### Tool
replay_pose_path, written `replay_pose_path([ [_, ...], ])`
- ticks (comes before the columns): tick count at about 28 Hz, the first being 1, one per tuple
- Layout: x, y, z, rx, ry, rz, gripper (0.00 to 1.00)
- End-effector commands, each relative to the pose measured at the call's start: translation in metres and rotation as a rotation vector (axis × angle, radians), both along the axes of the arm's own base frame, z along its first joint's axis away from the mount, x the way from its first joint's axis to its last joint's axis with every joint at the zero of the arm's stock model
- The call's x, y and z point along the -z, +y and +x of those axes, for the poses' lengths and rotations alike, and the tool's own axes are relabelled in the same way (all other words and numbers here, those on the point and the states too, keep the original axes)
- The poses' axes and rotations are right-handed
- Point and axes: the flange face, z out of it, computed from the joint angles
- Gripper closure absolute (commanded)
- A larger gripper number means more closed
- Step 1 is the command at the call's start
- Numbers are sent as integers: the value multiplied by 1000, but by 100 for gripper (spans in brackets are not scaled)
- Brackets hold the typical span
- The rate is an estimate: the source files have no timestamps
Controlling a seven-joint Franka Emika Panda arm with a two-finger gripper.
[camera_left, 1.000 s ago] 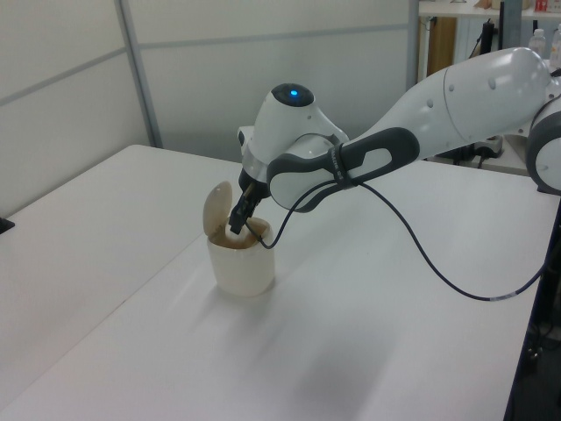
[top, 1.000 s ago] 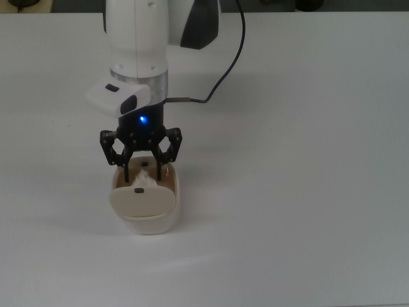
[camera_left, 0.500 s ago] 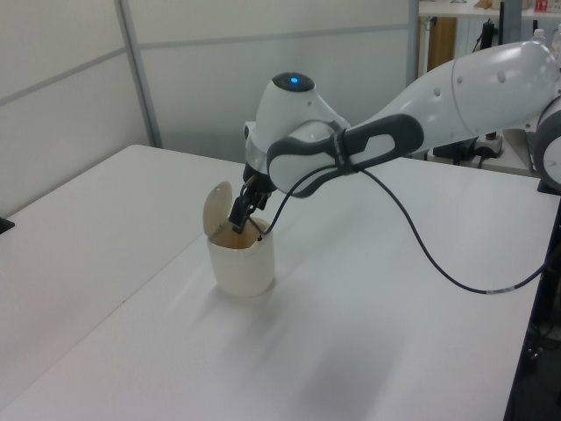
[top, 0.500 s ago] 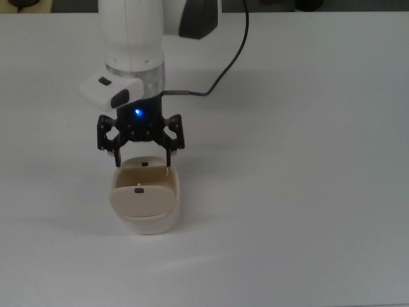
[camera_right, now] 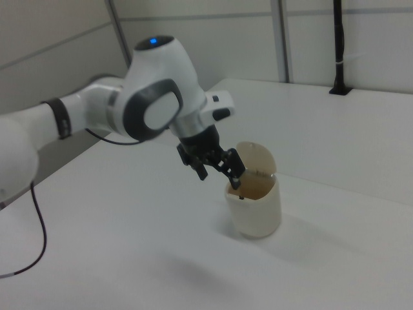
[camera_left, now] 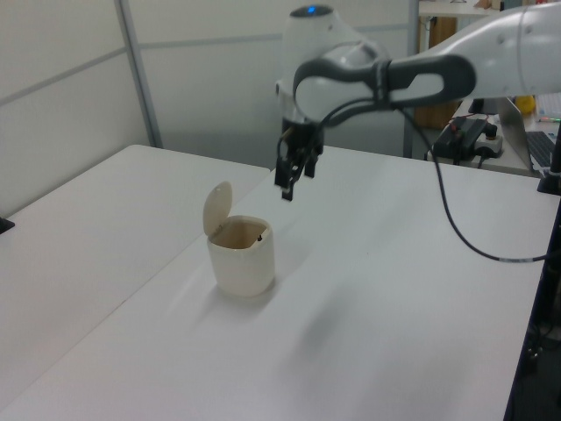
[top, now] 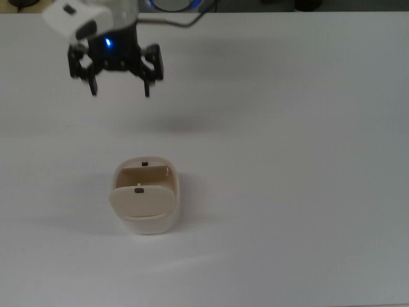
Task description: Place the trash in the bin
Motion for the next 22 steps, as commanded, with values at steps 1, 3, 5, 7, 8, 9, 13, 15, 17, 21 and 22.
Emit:
replay_pose_path([
  [1,-46,-11,-39,-8,34,-5,0],
  [3,-54,-11,-52,-5,74,0,0],
  [5,-56,-11,-59,-4,100,4,0],
  [7,-59,-10,-65,-3,121,8,0],
  [8,-57,-9,-67,-4,136,10,0],
  [9,-57,-9,-67,-4,136,11,0],
  [13,-56,-8,-65,-2,137,5,0],
  [15,-55,-9,-65,-1,138,5,0],
  [17,-53,-8,-65,1,143,4,0],
  [21,-52,-10,-66,9,146,2,0],
  [22,-52,-11,-66,10,146,3,0],
])
